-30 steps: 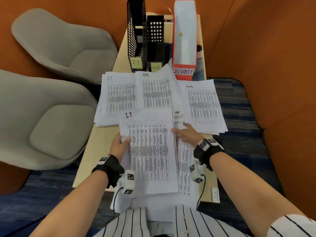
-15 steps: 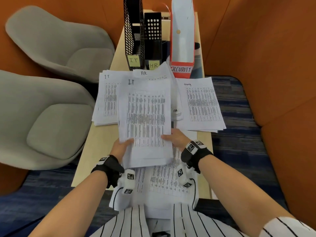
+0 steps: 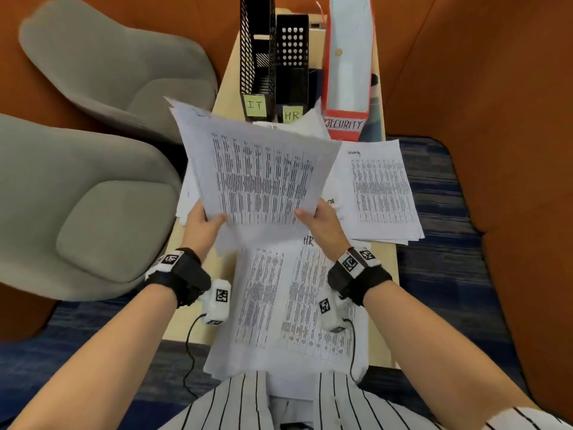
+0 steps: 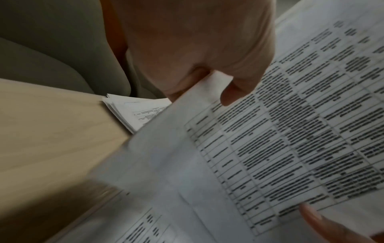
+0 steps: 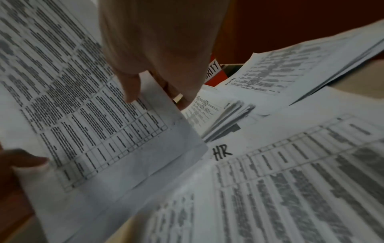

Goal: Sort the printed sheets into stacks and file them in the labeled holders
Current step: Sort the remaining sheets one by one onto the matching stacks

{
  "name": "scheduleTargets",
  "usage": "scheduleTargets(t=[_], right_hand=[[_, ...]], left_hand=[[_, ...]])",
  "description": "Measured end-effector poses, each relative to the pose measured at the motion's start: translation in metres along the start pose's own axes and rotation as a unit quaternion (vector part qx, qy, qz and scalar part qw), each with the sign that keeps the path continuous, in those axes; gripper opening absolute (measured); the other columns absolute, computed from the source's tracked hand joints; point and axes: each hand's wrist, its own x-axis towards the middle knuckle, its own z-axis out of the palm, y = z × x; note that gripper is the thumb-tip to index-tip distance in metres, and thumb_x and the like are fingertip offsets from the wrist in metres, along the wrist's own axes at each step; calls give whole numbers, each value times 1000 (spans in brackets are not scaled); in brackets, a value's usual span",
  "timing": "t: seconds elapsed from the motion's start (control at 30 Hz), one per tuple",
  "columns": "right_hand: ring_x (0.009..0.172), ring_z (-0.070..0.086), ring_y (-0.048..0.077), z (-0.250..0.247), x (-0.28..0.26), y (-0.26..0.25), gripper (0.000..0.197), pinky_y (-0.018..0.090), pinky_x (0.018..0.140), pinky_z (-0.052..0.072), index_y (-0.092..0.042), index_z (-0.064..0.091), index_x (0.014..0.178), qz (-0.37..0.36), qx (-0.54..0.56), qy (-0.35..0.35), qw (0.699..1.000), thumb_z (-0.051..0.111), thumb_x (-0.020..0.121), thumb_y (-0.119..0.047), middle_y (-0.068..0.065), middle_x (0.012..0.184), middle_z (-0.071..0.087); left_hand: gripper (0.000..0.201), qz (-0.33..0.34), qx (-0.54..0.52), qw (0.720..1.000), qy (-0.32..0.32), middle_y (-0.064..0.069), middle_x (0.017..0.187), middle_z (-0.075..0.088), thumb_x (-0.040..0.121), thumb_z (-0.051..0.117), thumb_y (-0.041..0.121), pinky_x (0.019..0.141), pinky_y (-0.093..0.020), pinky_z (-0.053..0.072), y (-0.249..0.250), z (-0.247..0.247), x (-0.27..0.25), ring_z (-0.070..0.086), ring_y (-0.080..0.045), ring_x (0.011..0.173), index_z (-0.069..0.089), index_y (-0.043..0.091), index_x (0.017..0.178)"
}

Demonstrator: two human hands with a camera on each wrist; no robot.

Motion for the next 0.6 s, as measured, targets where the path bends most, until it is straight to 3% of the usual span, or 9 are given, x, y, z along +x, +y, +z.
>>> scheduleTargets(t=[0.1, 0.2, 0.3, 0.4, 0.47, 0.53, 0.6], right_hand=[[113, 61, 12, 0, -1, 20, 48, 30, 96, 50, -18, 55, 130, 70, -7, -47, 996, 71, 86, -12, -3, 123, 64], [117, 57, 19, 2, -2, 36, 54, 38, 102, 46, -13, 52, 134, 138, -75, -68, 985, 72, 84, -14, 2, 129, 61], [108, 62, 25, 13, 6, 31, 28, 40, 99, 49, -11, 60, 117, 155, -100, -21, 983, 66, 91, -19, 12, 119, 65], [108, 62, 21, 17, 24, 24, 32, 36, 98, 48, -11, 60, 122, 157, -70, 24, 985, 64, 92, -22, 4, 116, 65], [103, 63, 22, 16, 37, 25, 36, 40, 95, 51, -8, 59, 122, 179, -143, 4, 973, 67, 88, -18, 7, 120, 64], [96, 61, 22, 11, 42, 35, 46, 37, 87, 53, -6, 52, 126, 228, -327, -85, 913, 71, 84, -16, 10, 127, 58], [112, 56, 30, 9, 38, 46, 65, 43, 96, 49, -10, 44, 133, 268, -476, -171, 820, 77, 78, -21, 13, 136, 48]], left_hand=[[37, -52, -23, 998, 30, -4, 100, 63, 82, 44, -11, 81, -31, 48, -11, 8, -3, 60, -19, 92, 55, 7, 113], [27, -109, 0, 993, 48, -8, 85, 56, 81, 42, -12, 74, -31, 42, -31, 21, -6, 53, -20, 82, 55, 4, 98], [27, -129, 29, 990, 46, -14, 103, 63, 83, 50, -3, 86, -38, 48, -47, 26, 5, 57, -24, 93, 61, 1, 108], [36, -150, 70, 985, 41, -9, 115, 64, 83, 54, 0, 92, -36, 48, -57, 19, 24, 59, -23, 102, 60, 2, 119], [36, -162, 99, 980, 54, -11, 116, 62, 85, 48, -2, 96, -38, 46, -60, 10, 37, 58, -27, 107, 59, 0, 119], [32, -190, 136, 968, 91, -20, 123, 60, 90, 44, 1, 98, -40, 44, -55, -1, 53, 57, -34, 113, 57, -5, 118], [35, -268, 203, 938, 86, -19, 128, 58, 93, 52, 16, 100, -36, 42, -47, -15, 71, 55, -32, 119, 55, -4, 121]])
